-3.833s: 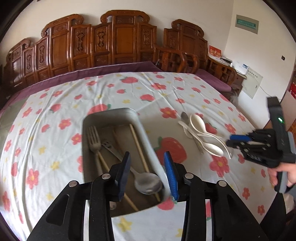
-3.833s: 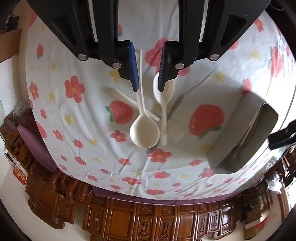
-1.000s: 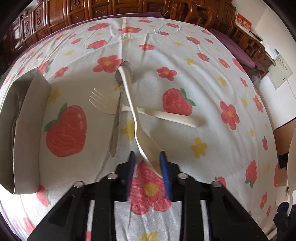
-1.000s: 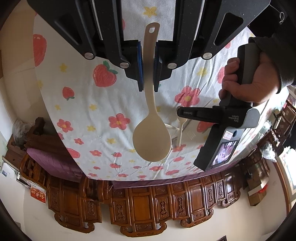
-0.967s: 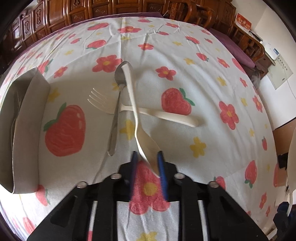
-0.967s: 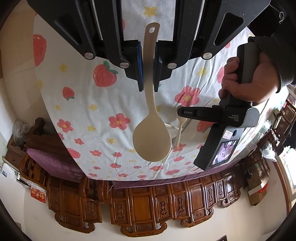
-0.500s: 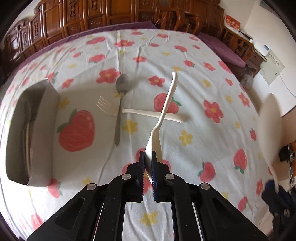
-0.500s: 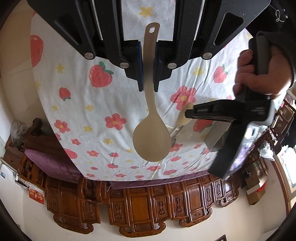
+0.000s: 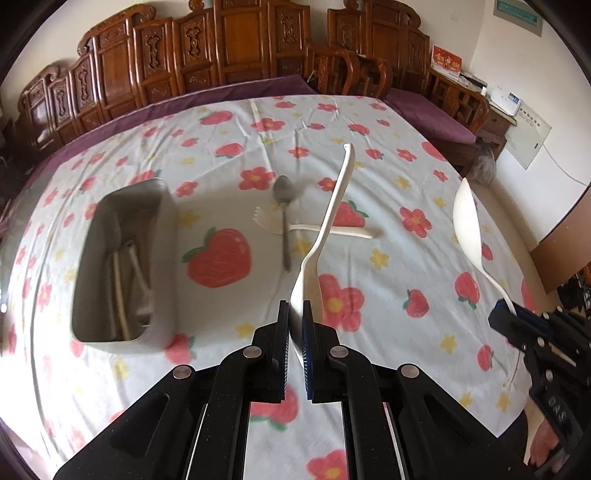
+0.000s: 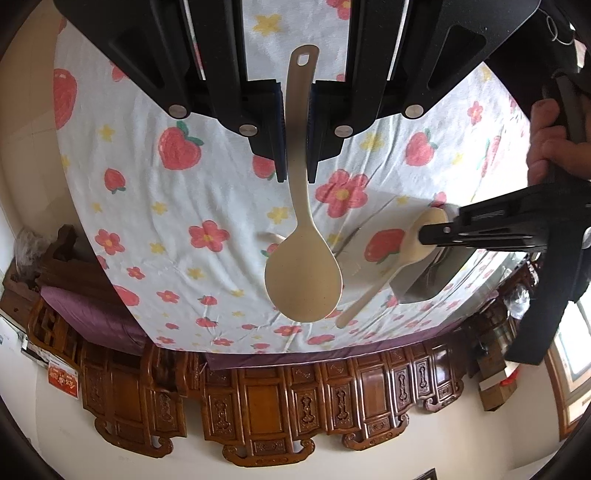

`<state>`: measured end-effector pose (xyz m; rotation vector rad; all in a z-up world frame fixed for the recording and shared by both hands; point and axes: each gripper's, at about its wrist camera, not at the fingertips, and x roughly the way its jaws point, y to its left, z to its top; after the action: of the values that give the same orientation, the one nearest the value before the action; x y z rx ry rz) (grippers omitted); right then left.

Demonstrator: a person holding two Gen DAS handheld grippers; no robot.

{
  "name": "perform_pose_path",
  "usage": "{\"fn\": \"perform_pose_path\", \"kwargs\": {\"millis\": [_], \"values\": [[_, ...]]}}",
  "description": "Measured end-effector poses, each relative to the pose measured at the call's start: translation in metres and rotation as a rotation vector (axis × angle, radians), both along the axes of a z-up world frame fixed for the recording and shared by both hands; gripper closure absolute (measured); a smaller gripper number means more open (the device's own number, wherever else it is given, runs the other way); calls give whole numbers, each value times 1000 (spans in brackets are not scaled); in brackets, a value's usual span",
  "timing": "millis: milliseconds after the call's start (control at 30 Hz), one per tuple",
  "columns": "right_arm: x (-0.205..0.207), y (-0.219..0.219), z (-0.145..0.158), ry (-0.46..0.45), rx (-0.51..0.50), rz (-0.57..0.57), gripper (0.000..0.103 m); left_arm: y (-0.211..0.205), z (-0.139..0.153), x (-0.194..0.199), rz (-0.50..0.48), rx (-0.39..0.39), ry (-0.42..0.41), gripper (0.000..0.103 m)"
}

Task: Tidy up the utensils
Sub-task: 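Carry the ladle and white spoon over the grey tray with both grippers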

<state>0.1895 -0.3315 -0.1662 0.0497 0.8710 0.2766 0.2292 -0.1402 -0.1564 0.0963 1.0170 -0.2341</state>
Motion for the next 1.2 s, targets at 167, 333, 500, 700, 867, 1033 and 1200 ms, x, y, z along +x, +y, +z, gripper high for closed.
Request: {"fn": "perform_pose_path", "kwargs": {"millis": [167,333,500,700,867,1033,1200], "values": [[-3,7,2,-12,-8,16,92,23,10,-10,20,7,-23,98],[-10,16,5,-26,-6,29,92,42,14,-13,30,12,-33,98],[-15,29,6,-39,-27,55,92,62,11,-13,35,-5,-36,98],[-17,44,10,-51,-27,82,92,84,11,-18,40,-28,-61,98],[-5,61,12,-50,-38,101,92,109,11,-13,66,-42,-66,97],[23,84,16,-55,-44,126,92,138,10,-1,112,-56,-75,97],[47,112,21,-64,-39,164,92,164,5,16,153,-64,-81,97]]}}
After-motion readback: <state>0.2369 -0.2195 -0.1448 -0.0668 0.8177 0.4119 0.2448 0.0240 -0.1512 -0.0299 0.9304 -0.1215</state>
